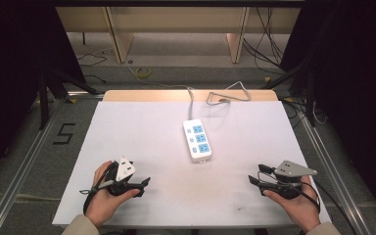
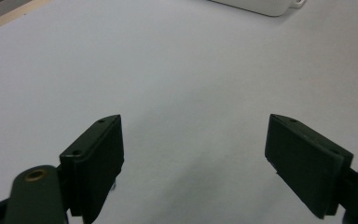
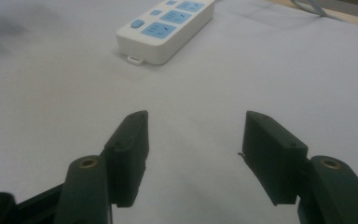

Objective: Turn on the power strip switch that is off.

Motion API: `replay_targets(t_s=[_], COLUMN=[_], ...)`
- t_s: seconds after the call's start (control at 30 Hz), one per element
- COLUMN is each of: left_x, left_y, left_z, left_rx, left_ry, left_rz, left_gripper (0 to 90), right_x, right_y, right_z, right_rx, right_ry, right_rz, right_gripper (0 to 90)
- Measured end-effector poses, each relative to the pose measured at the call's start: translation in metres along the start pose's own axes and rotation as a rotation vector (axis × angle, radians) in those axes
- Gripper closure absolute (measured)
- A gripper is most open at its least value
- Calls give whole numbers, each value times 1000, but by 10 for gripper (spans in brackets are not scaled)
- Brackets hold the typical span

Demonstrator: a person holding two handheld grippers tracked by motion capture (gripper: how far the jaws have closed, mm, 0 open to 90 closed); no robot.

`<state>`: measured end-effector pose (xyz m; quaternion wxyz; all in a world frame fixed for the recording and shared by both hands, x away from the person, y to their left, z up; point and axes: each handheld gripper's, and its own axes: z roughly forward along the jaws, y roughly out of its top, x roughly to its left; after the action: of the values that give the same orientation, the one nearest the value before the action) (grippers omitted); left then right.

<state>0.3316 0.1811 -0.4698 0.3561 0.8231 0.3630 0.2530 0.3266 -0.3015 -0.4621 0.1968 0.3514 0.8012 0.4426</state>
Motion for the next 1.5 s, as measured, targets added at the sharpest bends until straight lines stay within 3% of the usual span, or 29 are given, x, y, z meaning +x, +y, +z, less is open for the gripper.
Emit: replay_targets(t_s=[0.17,0.47,1.03,1.5], left_x=[-2,-4,-6,-7], left_y=[0,2,3,3], left_z=[0,1,1,2], left_rx=[-13,-18,-20,-20], left_ry=[6,13,22,27], left_rz=[-4,0,15,30], left_gripper=[194,198,196,188], right_x=[5,10,10,13], right_y=[3,13,31,51], right_z=[2,1,3,17], right_rx=[51,121,169,209], right_ry=[-7,-4,-30,-25], right_rz=[-73,-113,-64,-77], right_gripper=[584,890,900,900])
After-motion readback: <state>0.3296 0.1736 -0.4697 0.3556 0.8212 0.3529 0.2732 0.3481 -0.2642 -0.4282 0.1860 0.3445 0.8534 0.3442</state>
